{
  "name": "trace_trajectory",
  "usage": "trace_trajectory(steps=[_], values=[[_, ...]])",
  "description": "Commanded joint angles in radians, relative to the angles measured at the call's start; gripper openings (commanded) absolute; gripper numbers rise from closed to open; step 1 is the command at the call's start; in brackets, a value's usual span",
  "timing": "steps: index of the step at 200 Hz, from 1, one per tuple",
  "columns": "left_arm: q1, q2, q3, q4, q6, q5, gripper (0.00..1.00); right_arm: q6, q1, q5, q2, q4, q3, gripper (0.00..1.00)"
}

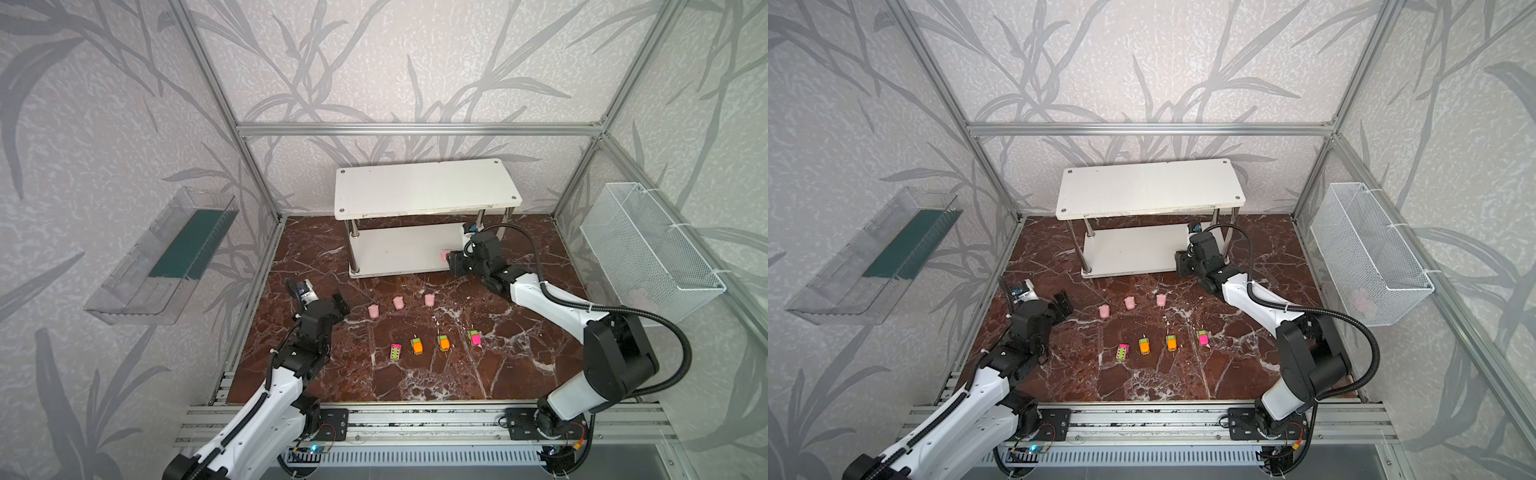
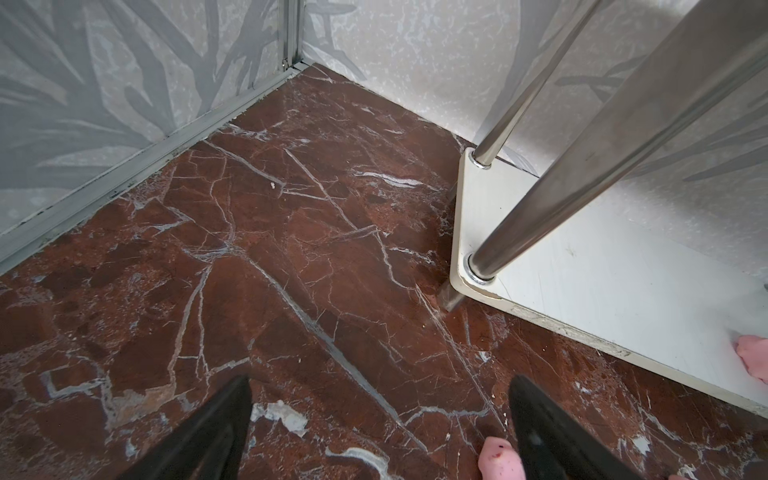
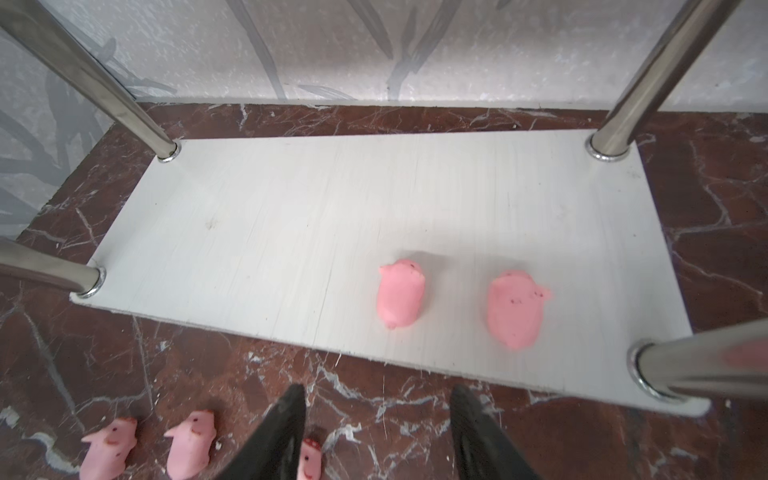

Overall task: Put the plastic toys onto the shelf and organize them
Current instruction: 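Move the right gripper back over the remaining pink pigs on the floor, then lower the right gripper onto the next pink pig and close it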

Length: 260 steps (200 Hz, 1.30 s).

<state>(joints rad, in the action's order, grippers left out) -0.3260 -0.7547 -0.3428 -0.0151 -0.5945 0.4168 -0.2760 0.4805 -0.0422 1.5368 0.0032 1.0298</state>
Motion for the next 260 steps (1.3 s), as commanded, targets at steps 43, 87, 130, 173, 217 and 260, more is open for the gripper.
trace_trajectory(steps=[43, 87, 130, 173, 217, 260], values=[[0.005, 0.002, 0.007, -0.013, -0.002, 0.004, 0.94, -0.060, 0.154, -0.013, -0.188, -0.026, -0.208, 0.63], [0.005, -0.017, 0.009, -0.028, -0.006, -0.009, 0.94, -0.155, 0.271, -0.063, -0.098, 0.025, -0.259, 0.69], [0.004, -0.011, 0.013, -0.019, -0.014, -0.013, 0.94, -0.202, 0.309, -0.117, 0.022, 0.073, -0.228, 0.70], [0.004, 0.017, 0.023, -0.001, -0.018, -0.005, 0.94, -0.232, 0.322, -0.150, 0.115, 0.083, -0.178, 0.70], [0.005, 0.014, 0.027, 0.000, -0.019, -0.004, 0.94, -0.236, 0.325, -0.206, 0.182, 0.067, -0.133, 0.68], [0.005, 0.004, 0.028, -0.011, -0.020, -0.006, 0.94, -0.243, 0.328, -0.215, 0.241, 0.049, -0.098, 0.63]])
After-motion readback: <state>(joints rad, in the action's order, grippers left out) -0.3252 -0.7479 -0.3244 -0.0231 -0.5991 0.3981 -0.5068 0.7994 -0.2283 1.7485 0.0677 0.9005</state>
